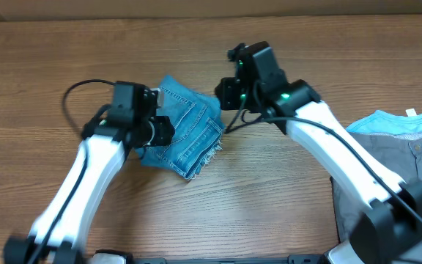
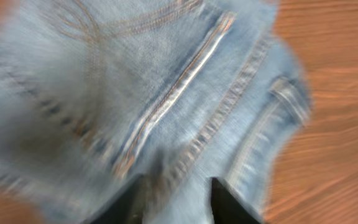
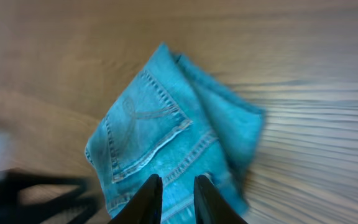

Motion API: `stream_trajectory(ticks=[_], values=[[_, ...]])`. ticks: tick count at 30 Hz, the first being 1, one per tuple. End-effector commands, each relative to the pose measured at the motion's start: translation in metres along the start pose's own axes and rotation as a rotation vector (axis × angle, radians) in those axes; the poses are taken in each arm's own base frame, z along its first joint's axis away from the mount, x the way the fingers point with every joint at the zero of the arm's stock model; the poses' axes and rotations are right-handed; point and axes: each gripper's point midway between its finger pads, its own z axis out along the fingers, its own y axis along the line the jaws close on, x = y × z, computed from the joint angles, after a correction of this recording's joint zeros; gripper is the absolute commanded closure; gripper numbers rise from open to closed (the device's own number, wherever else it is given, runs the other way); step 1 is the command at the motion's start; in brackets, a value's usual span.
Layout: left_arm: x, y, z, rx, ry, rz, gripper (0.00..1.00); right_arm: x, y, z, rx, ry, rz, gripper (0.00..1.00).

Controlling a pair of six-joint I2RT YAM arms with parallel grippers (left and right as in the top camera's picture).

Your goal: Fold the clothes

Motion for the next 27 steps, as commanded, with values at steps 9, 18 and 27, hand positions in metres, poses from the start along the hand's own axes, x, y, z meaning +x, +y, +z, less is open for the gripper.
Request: stream_trajectory(ticks=[9, 18, 27], values=[[0.005, 0.044, -0.087, -0.173, -0.155, -0.195, 0.00, 0.102, -0.003, 0.098, -0.048, 0.380, 0.036, 0.80], [0.038, 0.044, -0.035, -0.033, 0.111, -0.347, 0.00, 0.132, -0.036, 0.122, 0.059, 0.465, 0.064, 0.81], [0.064, 0.051, 0.009, -0.026, 0.314, -0.539, 0.00, 0.132, -0.036, 0.122, 0.061, 0.470, 0.065, 0.81]])
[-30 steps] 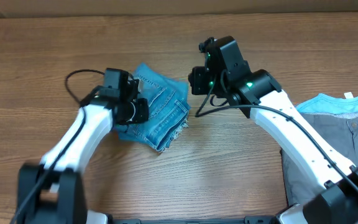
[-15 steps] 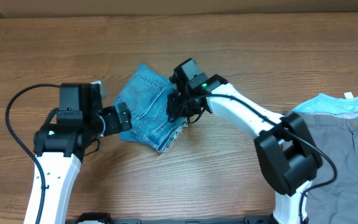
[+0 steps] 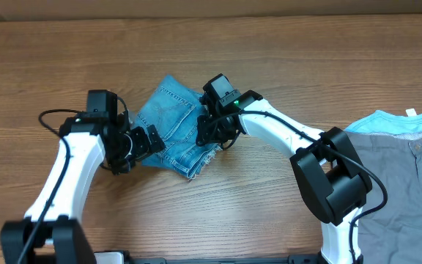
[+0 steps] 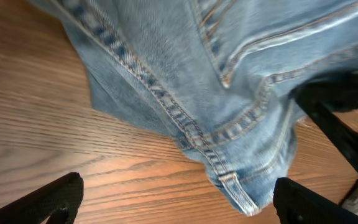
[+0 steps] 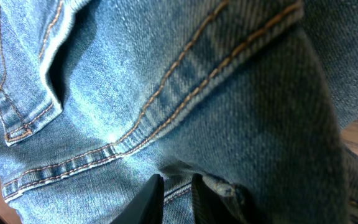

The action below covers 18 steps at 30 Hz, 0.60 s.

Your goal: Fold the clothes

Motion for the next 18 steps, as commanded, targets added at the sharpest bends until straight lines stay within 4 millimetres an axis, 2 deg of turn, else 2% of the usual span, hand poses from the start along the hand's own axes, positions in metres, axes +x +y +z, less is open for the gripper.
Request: stream_trajectory(ticks=[1, 9, 11, 15, 18], values=[[0.003, -0.001, 0.010, 0.028, 0.043, -0.070, 0.00, 0.001, -0.014, 0.009, 0.042, 0.016, 0.021, 0.81], [-0.008, 0.002, 0.039, 0.084, -0.005, -0.191, 0.00, 0.002, -0.014, 0.009, 0.043, 0.018, 0.022, 0.81], [-0.001, 0.006, 0.049, 0.097, 0.013, -0.225, 0.00, 0.002, -0.014, 0.009, 0.043, 0.018, 0.021, 0.81], [0.021, 0.028, 0.066, 0.044, 0.059, -0.273, 0.00, 0.002, -0.014, 0.009, 0.044, 0.019, 0.021, 0.81], [0.023, 0.044, 0.075, 0.008, 0.031, -0.282, 0.00, 0.002, -0.014, 0.009, 0.043, 0.018, 0.021, 0.81]])
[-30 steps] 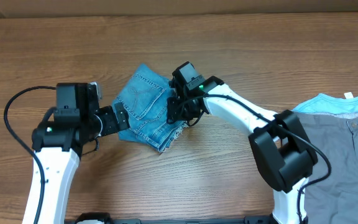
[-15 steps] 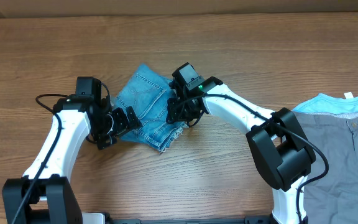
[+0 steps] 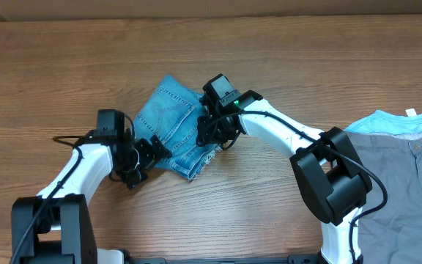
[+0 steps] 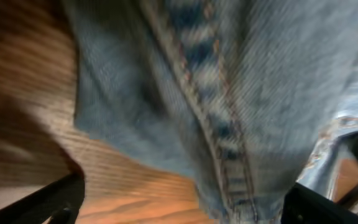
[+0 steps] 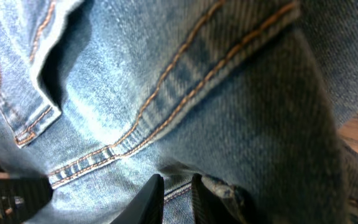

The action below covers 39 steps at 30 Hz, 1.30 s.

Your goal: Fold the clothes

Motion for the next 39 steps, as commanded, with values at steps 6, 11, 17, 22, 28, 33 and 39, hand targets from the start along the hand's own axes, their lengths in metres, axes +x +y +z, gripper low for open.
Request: stream_trajectory(ticks=[6, 11, 17, 22, 28, 33, 39], values=[[-0.007, 0.028, 0.029, 0.009, -0.093, -0.052, 0.00, 0.001, -0.014, 0.009, 0.042, 0.015, 0.020, 0.81], [-0.012, 0.019, 0.032, 0.070, -0.124, -0.045, 0.00, 0.001, -0.014, 0.009, 0.042, 0.015, 0.020, 0.81], [-0.024, 0.000, 0.036, 0.154, -0.153, -0.060, 0.03, 0.001, -0.014, 0.009, 0.042, 0.015, 0.020, 0.81], [-0.028, -0.007, 0.051, 0.182, -0.149, -0.034, 0.20, 0.002, -0.015, 0.009, 0.045, 0.020, 0.022, 0.81], [-0.032, -0.014, 0.066, 0.225, -0.137, -0.052, 0.42, 0.004, -0.015, 0.009, 0.048, 0.026, 0.021, 0.81], [-0.038, -0.019, 0.065, 0.247, -0.158, -0.039, 0.96, 0.008, -0.017, 0.008, 0.056, 0.042, 0.027, 0.81], [-0.027, -0.027, 0.063, 0.282, -0.108, 0.113, 0.96, 0.017, -0.017, -0.003, 0.069, 0.074, -0.009, 0.84]])
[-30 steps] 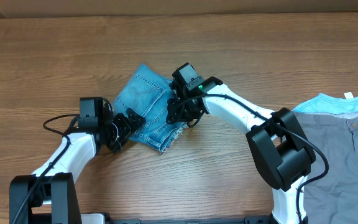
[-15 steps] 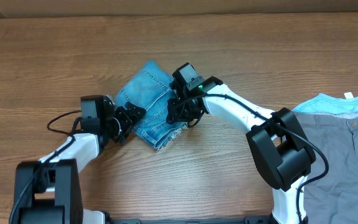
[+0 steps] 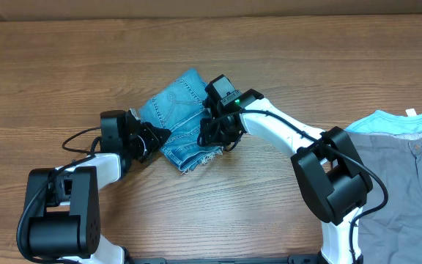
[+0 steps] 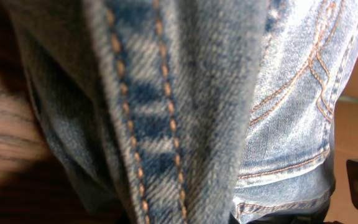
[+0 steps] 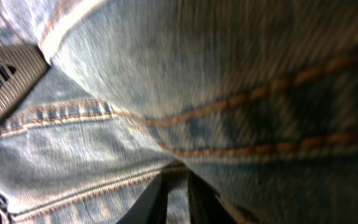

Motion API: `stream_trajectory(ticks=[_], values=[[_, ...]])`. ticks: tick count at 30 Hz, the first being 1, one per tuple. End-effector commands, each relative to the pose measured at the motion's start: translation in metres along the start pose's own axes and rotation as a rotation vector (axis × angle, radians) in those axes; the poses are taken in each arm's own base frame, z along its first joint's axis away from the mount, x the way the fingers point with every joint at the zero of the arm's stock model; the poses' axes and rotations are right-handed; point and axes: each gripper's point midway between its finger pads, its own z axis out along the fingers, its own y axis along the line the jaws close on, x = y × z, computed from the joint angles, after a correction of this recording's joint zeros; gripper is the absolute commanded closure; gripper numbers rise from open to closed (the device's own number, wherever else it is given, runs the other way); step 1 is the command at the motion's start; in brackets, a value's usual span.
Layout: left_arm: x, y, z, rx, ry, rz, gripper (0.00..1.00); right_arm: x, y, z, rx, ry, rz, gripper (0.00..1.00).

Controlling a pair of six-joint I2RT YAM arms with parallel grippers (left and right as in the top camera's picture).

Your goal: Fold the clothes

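A folded pair of blue denim shorts (image 3: 182, 117) lies mid-table. My left gripper (image 3: 156, 137) is at the shorts' left edge. In the left wrist view a thick stitched denim seam (image 4: 166, 93) fills the frame and hides the fingers, which look shut on that edge. My right gripper (image 3: 212, 134) presses on the shorts' right side. Its fingers (image 5: 161, 202) stand close together and shut against the denim (image 5: 229, 74).
A grey shirt (image 3: 394, 183) lies over a light blue garment (image 3: 409, 119) at the table's right edge. A cardboard wall (image 3: 196, 7) runs along the far side. Both arms stretch across the wooden table (image 3: 306, 44) from the near edge.
My left gripper was open at the shorts' lower left edge; now it is pushed into the fabric with its fingers hidden. The shorts have bunched up and shifted right. The right gripper stays pressed on them.
At first both grippers were over the shorts, moving. Then the right gripper was pressed shut on the right side and the left gripper stood open beside the left edge. The left gripper came lower and closer, and is now buried in the denim edge.
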Motion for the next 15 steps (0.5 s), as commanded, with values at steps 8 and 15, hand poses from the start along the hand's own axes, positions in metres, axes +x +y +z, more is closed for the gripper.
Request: stream_trajectory(ticks=[8, 15], values=[[0.041, 0.018, -0.018, -0.096, 0.220, 0.172, 0.96, 0.001, 0.002, -0.085, 0.063, -0.123, -0.041, 0.86], [-0.019, -0.080, -0.075, 0.082, 0.070, 0.261, 0.96, -0.008, 0.004, -0.175, 0.008, -0.325, -0.025, 0.85]])
